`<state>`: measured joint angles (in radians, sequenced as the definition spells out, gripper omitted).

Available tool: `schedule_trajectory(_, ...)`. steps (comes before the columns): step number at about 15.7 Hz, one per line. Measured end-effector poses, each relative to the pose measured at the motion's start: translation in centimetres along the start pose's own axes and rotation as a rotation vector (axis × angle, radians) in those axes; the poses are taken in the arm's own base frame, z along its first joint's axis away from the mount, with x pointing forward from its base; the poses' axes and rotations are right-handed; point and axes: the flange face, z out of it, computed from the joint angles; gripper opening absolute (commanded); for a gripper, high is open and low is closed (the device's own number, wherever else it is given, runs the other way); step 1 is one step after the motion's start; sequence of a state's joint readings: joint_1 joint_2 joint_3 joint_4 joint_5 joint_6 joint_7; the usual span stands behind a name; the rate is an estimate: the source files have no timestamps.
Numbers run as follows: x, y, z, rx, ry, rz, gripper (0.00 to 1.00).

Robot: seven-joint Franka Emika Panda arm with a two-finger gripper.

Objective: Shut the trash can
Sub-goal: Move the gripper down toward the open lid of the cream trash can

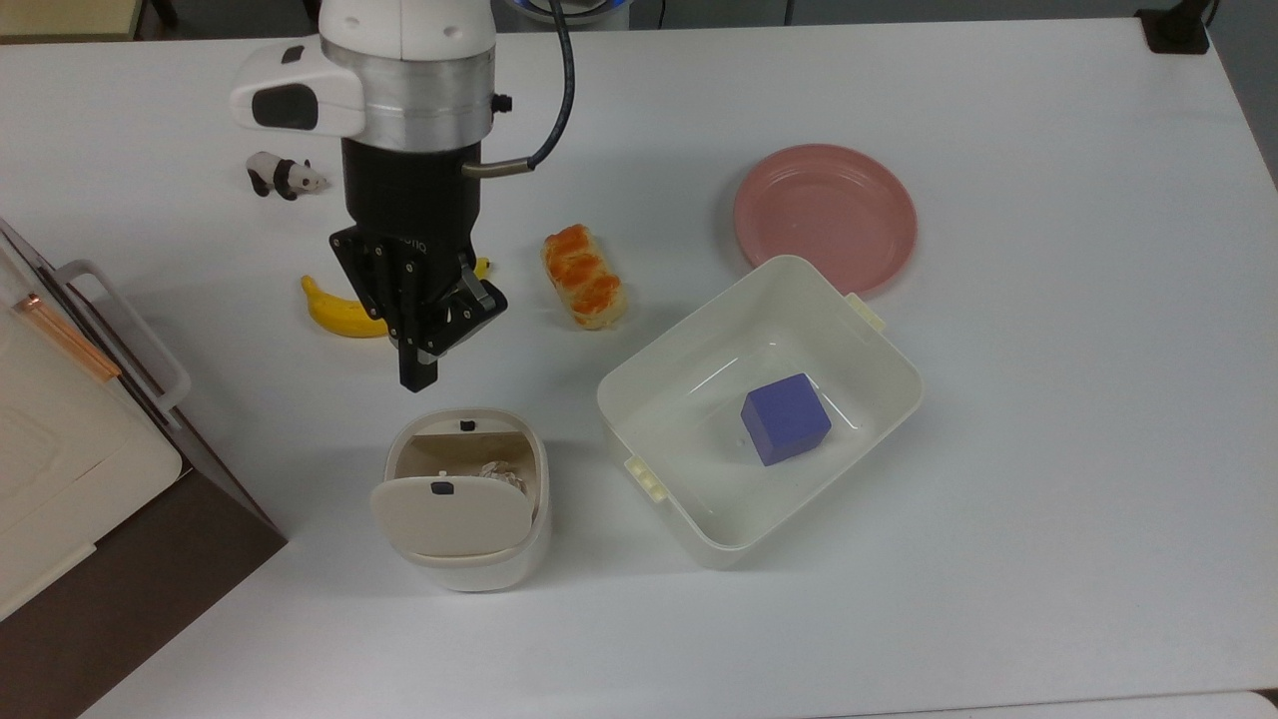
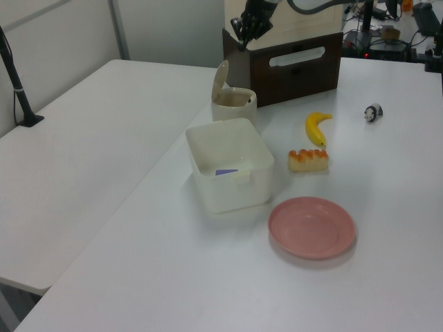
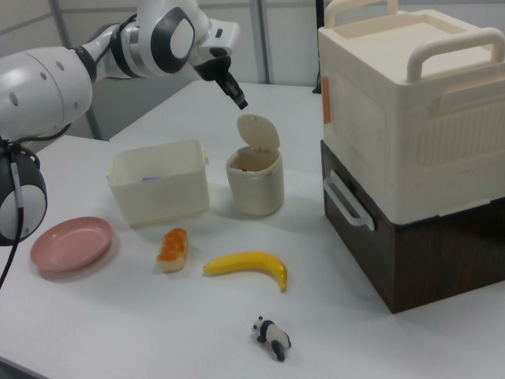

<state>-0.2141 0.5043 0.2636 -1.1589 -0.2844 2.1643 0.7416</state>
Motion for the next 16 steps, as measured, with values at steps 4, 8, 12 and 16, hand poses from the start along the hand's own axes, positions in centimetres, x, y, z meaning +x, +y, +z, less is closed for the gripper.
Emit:
schedule_trajectory(4, 0.1, -1.9, 0.4, 0.012, 0.028, 0.028, 0.0)
schedule_trajectory(8, -0.4, -3.3, 5.0, -0.036, 0.057, 0.053, 0.0)
schedule_trajectory(12, 0.0, -3.5, 6.6, -0.03, 0.1, 0.063, 0.0)
schedule_trajectory(16, 0.8, -3.1, 6.4, -0.033, 0.127, 0.072, 0.0)
